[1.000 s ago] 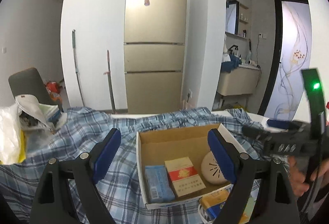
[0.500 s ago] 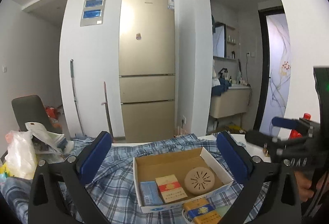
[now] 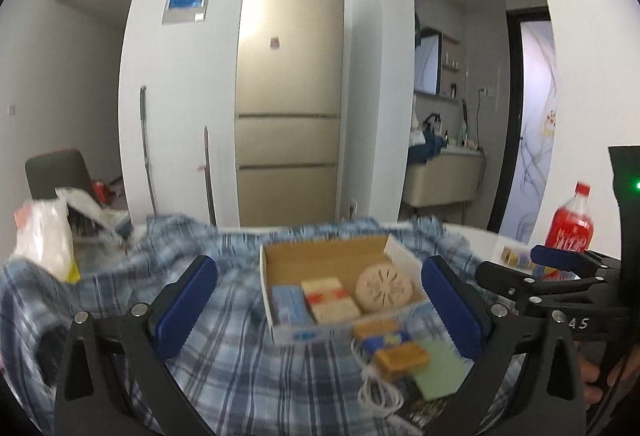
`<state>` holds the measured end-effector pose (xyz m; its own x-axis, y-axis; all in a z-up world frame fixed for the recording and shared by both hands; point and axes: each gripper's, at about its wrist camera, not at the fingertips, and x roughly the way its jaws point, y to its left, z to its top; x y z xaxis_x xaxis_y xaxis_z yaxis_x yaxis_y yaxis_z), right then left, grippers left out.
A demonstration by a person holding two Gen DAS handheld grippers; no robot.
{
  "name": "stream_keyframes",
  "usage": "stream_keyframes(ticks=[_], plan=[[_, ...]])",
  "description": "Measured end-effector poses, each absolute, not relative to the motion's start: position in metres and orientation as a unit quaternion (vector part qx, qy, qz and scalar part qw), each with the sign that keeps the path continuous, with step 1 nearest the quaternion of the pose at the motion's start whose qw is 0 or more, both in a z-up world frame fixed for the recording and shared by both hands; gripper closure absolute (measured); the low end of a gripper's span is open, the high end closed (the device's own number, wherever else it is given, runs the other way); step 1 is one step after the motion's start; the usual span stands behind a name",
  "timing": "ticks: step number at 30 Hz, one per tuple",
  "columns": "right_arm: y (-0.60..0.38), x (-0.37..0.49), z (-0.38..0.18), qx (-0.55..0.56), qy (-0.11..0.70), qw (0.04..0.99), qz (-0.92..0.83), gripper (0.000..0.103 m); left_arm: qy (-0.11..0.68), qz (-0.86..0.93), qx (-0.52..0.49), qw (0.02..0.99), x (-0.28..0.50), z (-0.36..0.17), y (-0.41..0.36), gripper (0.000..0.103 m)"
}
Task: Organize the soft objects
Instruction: 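Open both tools to release the packet and disc in the box, withdraw, then lower the right tool and grasp the green card on the shirt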
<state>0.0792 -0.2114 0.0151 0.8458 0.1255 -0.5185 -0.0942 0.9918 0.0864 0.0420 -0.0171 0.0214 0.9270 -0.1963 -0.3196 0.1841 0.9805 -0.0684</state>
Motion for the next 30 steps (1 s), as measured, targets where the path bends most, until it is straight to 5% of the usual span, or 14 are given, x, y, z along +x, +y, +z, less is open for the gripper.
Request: stream_keyframes(ticks=[7, 15, 30], plan=[[-0.214, 0.069, -0.022, 0.011, 0.249, 0.968, -0.007, 0.001, 0.207, -0.101, -0.003, 0.973, 0.057, -0.015, -0.018, 0.000], [-0.215, 0.089, -0.049, 0.007, 0.318, 0.948, -0.002, 0.001, 0.215, -0.112, 0.028, 0.970, 0.058, -0.023, -0.034, 0.000], [-0.217, 0.089, -0.054, 0.022, 0.336, 0.942, 0.009, 0.001, 0.223, -0.101, 0.008, 0.970, 0.062, -0.023, -0.025, 0.000]])
